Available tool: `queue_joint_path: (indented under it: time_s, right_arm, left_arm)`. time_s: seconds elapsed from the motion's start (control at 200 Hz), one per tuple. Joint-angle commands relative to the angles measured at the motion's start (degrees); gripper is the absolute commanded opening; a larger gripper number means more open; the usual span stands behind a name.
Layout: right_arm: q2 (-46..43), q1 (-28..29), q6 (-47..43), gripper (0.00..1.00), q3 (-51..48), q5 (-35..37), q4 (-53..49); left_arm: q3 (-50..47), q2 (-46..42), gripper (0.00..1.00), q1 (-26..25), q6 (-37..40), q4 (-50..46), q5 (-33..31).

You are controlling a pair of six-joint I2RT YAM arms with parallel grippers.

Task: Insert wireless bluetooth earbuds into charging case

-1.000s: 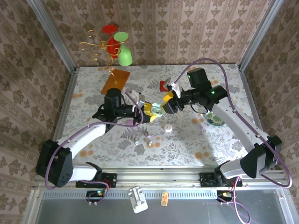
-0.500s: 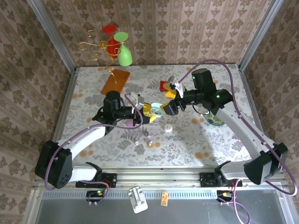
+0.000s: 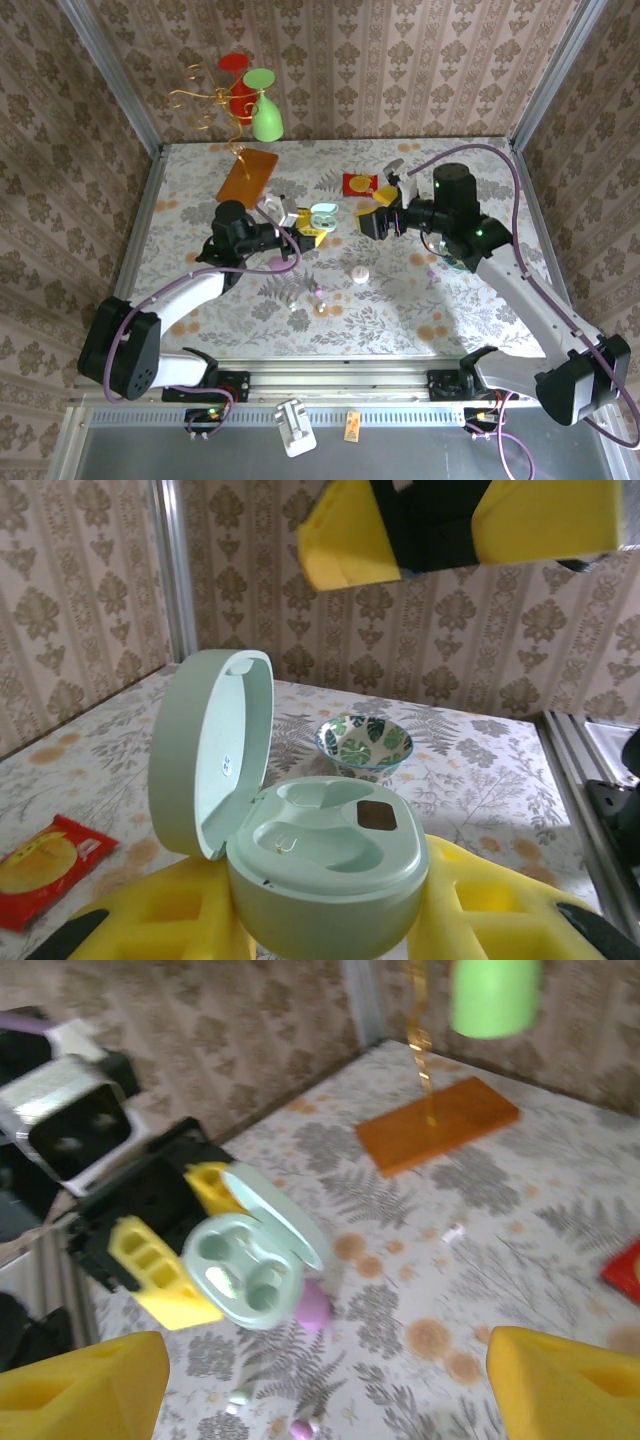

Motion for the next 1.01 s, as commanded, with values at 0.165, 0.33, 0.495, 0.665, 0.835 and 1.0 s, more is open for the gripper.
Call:
queue_joint_path:
  time_s: [0.165,0.33,0.495,0.665,0.835,1.0]
  right_arm:
    - [-3.74,4.74,12.86,0.85,-12.12,16.33,3.98]
    - [-4.10,12.14,16.81,0.85,-19.45,22.96,8.97]
    - [-0.38,19.19,16.00,0.83,-21.63,26.11,8.14]
    - [7.57,24.36,13.51,0.79,-19.85,23.44,8.74]
    - [17.17,25.96,11.67,0.75,-16.89,18.65,10.74]
    - [24.18,26.51,10.27,0.74,-12.78,13.84,11.91]
  left_arm:
    - [-4.07,1.65,0.29,5.52,-3.63,13.07,1.06]
    - [-5.87,3.00,0.29,8.16,-6.05,20.07,3.77]
    - [-7.64,4.42,0.29,10.24,-6.98,24.67,4.52]
    - [-8.37,5.71,0.29,11.15,-7.23,27.87,5.59]
    - [-8.47,6.01,0.29,11.80,-7.66,29.12,5.09]
    - [-8.47,5.40,0.29,12.11,-7.84,28.99,6.40]
